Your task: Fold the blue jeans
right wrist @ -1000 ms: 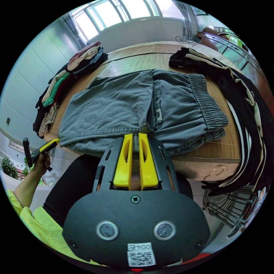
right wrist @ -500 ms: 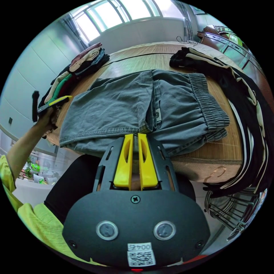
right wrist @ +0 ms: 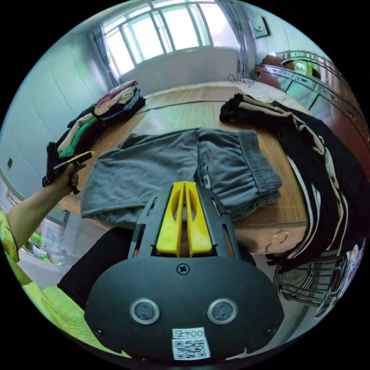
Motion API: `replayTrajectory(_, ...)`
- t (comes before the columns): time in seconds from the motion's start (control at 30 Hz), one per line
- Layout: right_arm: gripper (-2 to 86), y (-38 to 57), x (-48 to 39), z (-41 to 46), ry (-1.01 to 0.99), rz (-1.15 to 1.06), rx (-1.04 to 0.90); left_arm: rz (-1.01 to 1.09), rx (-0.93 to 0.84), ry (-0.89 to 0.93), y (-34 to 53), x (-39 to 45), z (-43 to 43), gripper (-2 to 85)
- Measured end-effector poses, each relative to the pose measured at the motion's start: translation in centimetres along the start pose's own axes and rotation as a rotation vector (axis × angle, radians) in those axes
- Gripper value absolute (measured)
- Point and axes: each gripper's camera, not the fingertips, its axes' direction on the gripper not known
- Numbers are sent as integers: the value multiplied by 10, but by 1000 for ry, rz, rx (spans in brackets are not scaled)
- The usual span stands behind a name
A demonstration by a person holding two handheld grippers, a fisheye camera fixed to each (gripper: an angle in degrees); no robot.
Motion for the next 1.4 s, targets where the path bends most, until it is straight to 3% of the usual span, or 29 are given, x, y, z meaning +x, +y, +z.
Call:
replayTrajectory(0.13,15,-28,-33,9,-5,-97,-13,10,-23,106,-2,14,-12,2)
replayTrajectory(0.2,14,-42,-45,41,43,-124,-140,28,-89,104,-2,24,0,2)
replayTrajectory(0.27,6,-44,-30,71,165,-8,-311,62,-248,89,-4,36,25,2)
replayTrajectory(0.43,28,-25,16,25,-136,159,-83,116,-179,77,-14,47,13,2)
replayTrajectory(0.6,77,-7,31,17,-163,125,-73,161,-124,41,11,63,23,2)
replayTrajectory(0.77,88,17,23,0,-74,12,-41,141,-135,78,8,54,28,3)
replayTrajectory(0.97,95,23,27,-7,-85,27,11,118,-126,103,8,46,31,4)
replayTrajectory(1.3,27,-17,23,15,3,-12,-136,114,-113,101,7,41,34,5)
replayTrajectory(1.4,64,-42,34,2,-18,47,1,103,-111,116,7,37,35,6)
